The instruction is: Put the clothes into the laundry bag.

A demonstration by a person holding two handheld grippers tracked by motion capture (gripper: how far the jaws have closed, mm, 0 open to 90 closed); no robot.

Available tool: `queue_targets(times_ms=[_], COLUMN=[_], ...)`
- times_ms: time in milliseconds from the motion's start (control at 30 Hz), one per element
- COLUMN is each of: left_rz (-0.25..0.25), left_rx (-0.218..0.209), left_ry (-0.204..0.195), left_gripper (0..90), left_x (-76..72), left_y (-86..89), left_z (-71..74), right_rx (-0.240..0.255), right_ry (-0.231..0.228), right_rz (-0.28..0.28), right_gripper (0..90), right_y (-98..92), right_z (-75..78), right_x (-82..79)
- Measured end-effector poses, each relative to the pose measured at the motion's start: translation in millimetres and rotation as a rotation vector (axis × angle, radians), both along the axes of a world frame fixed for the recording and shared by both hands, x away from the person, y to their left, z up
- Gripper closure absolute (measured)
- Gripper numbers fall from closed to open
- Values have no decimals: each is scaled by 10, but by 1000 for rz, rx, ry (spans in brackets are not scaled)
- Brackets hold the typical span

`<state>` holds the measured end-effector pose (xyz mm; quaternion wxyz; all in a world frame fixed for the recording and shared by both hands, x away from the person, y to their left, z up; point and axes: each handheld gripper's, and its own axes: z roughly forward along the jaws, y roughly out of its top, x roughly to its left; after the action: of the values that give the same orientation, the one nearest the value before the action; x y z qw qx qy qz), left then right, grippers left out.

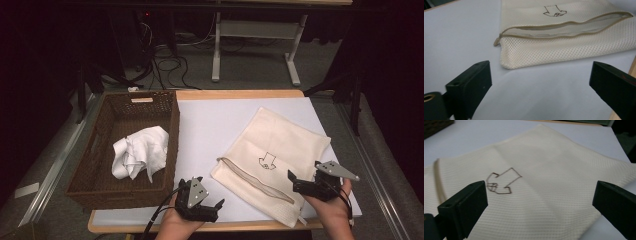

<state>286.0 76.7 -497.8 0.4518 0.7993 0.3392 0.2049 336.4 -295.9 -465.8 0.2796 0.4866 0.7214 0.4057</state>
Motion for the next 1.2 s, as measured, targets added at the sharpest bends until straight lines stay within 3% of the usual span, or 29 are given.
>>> queue_targets(times_ms=[100, 167, 367, 400, 567, 667, 933, 1000, 1100, 1200], left_rz=[33, 41, 22, 18, 18, 13, 60, 93, 125, 167], left_rx=[14, 14, -16, -37, -62, -78, -90, -53, -35, -60], left_ry=[-18, -30, -29, -36, -61, -113, -192, -201, -223, -221], left_gripper=[0, 0, 0, 0, 0, 0, 0, 5, 5, 5], left_x=[-3, -17, -82, -104, -130, -189, -299, -322, -329, -325], left_y=[-10, -16, -20, -13, 16, 67, 329, 444, 532, 693], left_z=[5, 11, 64, 90, 204, 351, 643, 735, 758, 792], right_rx=[1, -25, -22, -16, 2, 4, 1, -16, -21, -31], right_ry=[9, -6, 11, -1, -29, -18, -15, -10, -10, -22], right_rz=[26, 51, 100, 110, 120, 122, 125, 141, 142, 143], right_gripper=[2, 1, 1, 1, 1, 1, 1, 1, 1, 1], right_y=[74, 118, 148, 149, 161, 165, 179, 176, 183, 190], right_z=[-7, -36, -136, -129, -106, -107, -96, -93, -93, -91], right_x=[-65, -111, -219, -246, -267, -268, -283, -282, -284, -285])
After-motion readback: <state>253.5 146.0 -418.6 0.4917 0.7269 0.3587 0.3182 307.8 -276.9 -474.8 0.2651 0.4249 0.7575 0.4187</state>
